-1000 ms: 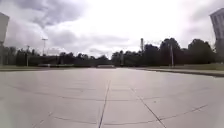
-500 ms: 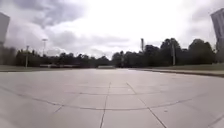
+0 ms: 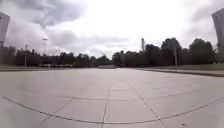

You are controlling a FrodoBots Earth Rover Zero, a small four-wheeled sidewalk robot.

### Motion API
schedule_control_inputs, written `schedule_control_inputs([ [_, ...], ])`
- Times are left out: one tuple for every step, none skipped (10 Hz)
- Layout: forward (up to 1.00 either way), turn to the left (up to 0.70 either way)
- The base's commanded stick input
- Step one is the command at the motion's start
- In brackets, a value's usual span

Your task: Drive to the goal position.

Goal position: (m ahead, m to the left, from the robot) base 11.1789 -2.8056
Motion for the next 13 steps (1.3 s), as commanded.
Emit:
schedule_control_inputs([
  [0.7,0.0],
  [0.7,0.0],
  [0.7,0.0],
  [0.7,0.0],
  [0.7,0.0],
  [0.7,0.0],
  [0.7,0.0],
  [0.7,0.0],
  [0.7,0.0],
  [0.7,0.0],
  [0.7,0.0],
  [0.61,0.0],
  [0.51,0.0],
])
